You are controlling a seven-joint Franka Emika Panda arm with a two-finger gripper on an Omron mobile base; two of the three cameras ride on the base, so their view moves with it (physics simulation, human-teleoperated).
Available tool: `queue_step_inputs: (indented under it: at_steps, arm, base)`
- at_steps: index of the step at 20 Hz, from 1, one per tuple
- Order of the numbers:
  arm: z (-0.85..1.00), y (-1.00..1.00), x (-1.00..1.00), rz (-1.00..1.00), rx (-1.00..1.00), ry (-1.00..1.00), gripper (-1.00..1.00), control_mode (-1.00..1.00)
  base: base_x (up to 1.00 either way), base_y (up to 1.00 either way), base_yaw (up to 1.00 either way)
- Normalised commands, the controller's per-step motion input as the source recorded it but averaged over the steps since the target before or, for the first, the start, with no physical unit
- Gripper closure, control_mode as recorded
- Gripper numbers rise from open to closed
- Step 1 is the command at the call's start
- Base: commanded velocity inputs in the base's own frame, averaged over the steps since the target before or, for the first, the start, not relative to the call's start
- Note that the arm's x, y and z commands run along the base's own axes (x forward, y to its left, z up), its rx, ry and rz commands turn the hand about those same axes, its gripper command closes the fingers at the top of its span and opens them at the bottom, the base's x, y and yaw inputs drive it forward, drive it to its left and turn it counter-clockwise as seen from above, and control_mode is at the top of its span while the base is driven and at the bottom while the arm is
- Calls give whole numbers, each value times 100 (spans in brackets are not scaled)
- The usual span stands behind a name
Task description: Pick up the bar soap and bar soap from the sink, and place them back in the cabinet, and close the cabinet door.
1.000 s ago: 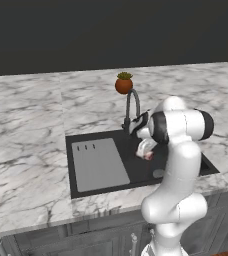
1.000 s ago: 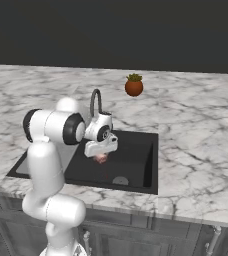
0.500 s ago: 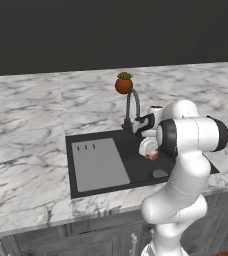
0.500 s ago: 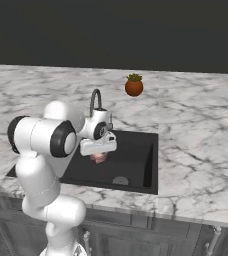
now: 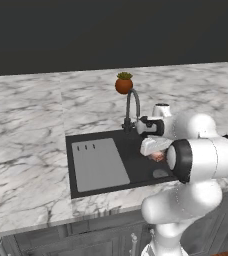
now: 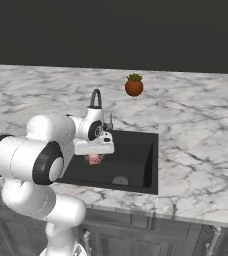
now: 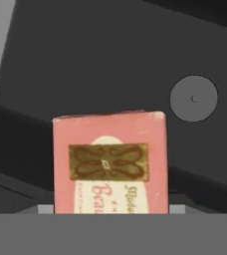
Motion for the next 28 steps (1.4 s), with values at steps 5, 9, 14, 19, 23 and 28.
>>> queue_step_inputs:
  at_steps: [5, 9, 14, 19, 23, 28]
  arm:
    - [32, -2, -41, -24, -1, 0, 100, -100]
    - [23, 0, -24, -26, -5, 0, 100, -100]
    - [23, -2, -19, -23, -4, 0, 100, -100]
    - [19, -10, -19, -9, -1, 0, 100, -100]
    - [18, 0, -21, 0, 0, 0, 100, -100]
    - [21, -1, -35, 0, 0, -1, 100, -100]
  base:
    - [0, 0, 0]
    - [0, 0, 0]
    - [0, 0, 0]
    - [0, 0, 0]
    - [0, 0, 0]
    - [0, 0, 0]
